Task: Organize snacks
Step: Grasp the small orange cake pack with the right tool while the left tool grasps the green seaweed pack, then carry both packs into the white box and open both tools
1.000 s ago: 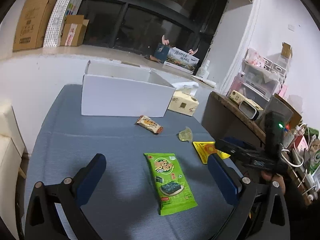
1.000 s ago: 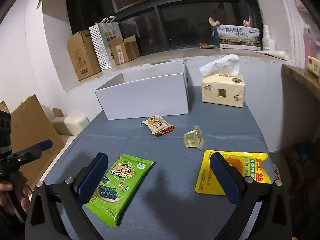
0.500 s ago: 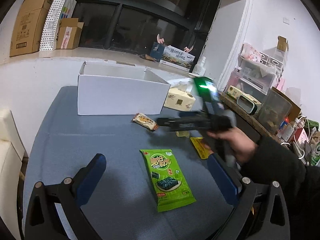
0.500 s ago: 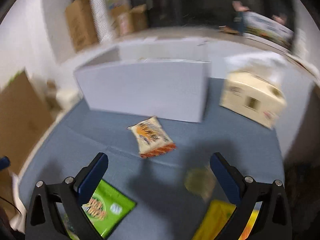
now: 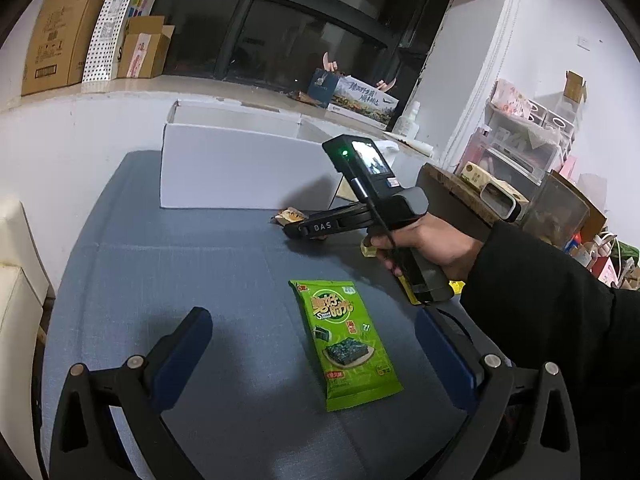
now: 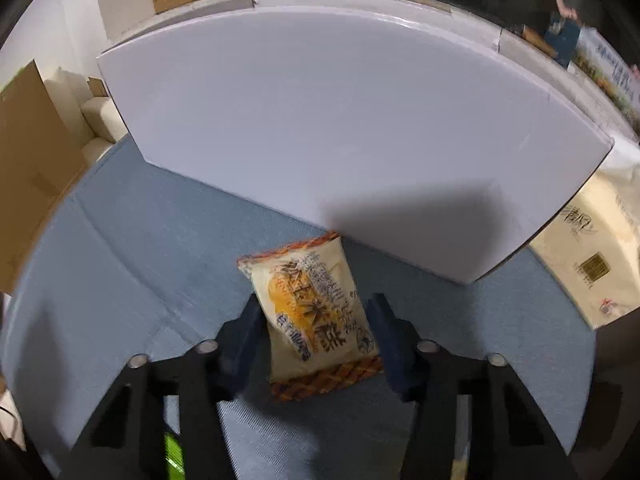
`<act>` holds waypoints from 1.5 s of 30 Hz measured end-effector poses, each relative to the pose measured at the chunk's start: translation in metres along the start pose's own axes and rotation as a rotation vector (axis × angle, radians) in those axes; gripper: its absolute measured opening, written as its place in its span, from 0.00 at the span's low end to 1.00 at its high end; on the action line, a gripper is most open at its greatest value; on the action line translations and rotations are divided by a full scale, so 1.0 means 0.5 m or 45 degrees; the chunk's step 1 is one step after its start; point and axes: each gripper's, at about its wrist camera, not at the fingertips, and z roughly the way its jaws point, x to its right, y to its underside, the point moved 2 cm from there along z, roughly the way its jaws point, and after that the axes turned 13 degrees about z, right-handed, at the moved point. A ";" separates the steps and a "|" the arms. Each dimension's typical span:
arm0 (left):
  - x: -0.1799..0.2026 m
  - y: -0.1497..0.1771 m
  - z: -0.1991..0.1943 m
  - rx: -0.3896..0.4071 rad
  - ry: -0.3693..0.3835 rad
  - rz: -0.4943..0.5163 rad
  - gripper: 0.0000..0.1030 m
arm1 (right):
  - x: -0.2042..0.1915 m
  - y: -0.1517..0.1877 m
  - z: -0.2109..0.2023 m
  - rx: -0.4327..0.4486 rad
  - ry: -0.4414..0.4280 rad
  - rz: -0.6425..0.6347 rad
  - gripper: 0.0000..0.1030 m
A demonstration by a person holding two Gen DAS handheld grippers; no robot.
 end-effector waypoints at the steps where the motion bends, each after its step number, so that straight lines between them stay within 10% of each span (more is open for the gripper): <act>1: 0.001 0.000 0.002 -0.003 0.002 0.002 1.00 | -0.002 0.003 -0.002 0.000 -0.006 -0.005 0.49; 22: 0.122 -0.025 0.239 -0.364 -0.003 0.219 1.00 | 0.090 0.307 -0.409 0.451 -0.233 0.282 0.44; 33: 0.124 0.015 0.301 -0.491 -0.126 0.250 1.00 | 0.102 0.360 -0.432 0.499 -0.328 0.386 0.44; 45: 0.091 0.000 0.263 -0.407 -0.119 0.266 0.64 | 0.080 0.366 -0.418 0.470 -0.315 0.357 0.44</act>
